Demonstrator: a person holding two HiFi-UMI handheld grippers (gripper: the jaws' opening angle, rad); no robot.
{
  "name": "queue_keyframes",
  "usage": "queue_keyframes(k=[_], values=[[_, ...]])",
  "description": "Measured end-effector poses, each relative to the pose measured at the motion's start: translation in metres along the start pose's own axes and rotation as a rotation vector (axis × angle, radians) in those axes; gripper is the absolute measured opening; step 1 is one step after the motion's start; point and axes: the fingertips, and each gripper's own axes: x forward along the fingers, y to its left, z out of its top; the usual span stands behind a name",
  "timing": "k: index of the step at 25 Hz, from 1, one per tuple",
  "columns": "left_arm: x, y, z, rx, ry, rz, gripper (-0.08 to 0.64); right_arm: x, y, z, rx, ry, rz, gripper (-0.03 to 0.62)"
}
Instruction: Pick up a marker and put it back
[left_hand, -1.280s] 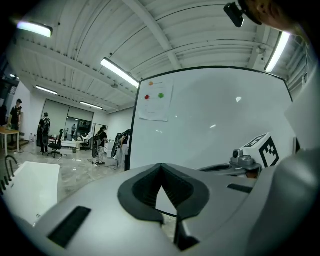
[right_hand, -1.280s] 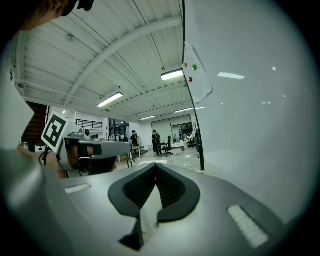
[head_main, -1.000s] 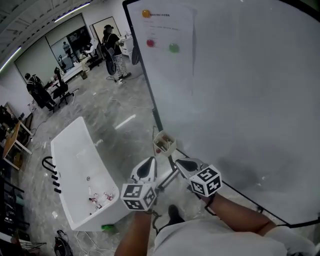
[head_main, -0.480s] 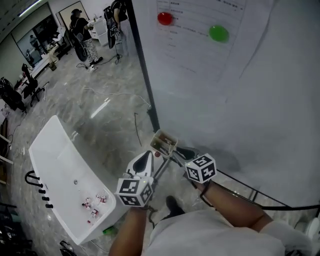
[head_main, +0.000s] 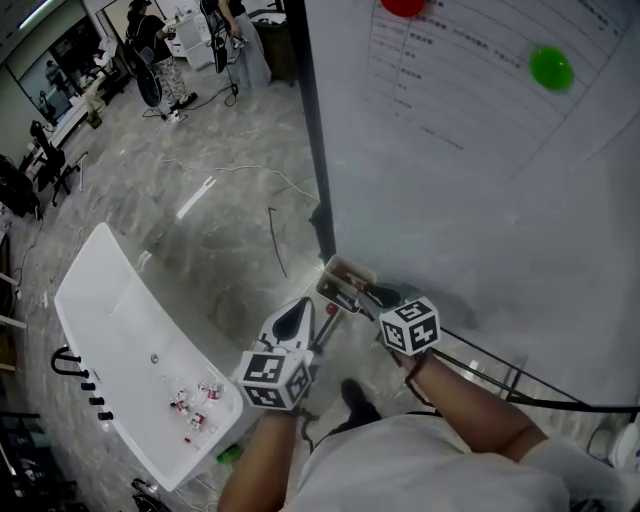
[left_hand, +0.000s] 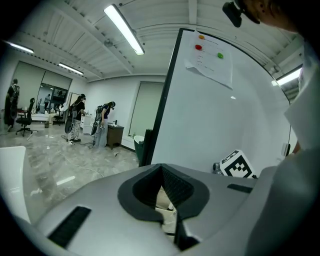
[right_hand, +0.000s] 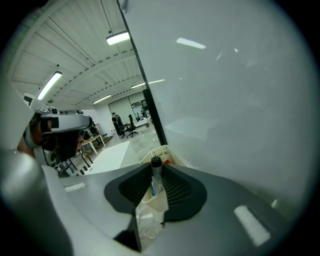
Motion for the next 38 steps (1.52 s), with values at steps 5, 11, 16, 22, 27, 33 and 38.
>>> queue_keyframes(k=[5, 11, 16, 22, 27, 33, 38], values=[[0.002, 0.001, 0.009, 0.008, -0.010, -0.011, 0.002, -0.014, 0.010, 0.025, -0.067, -0.049, 0.002, 0.067], [-0.001, -0.024, 0.035, 0.045, -0.058, -0.050, 0.002, -0.060, 0.035, 0.077, -0.115, -0.156, 0.029, 0.067], [-0.008, -0.043, 0.070, 0.094, -0.105, -0.084, 0.002, -0.105, 0.065, 0.137, -0.147, -0.273, 0.074, 0.066], [-0.017, -0.063, 0.112, 0.146, -0.193, -0.091, 0.002, -0.151, 0.086, 0.186, -0.222, -0.394, 0.098, 0.067], [-0.025, -0.075, 0.122, 0.163, -0.211, -0.096, 0.002, -0.167, 0.095, 0.194, -0.233, -0.419, 0.108, 0.067], [-0.028, -0.082, 0.125, 0.172, -0.224, -0.093, 0.002, -0.175, 0.100, 0.192, -0.235, -0.425, 0.114, 0.067], [-0.033, -0.087, 0.125, 0.169, -0.240, -0.105, 0.002, -0.179, 0.102, 0.188, -0.241, -0.426, 0.106, 0.067]])
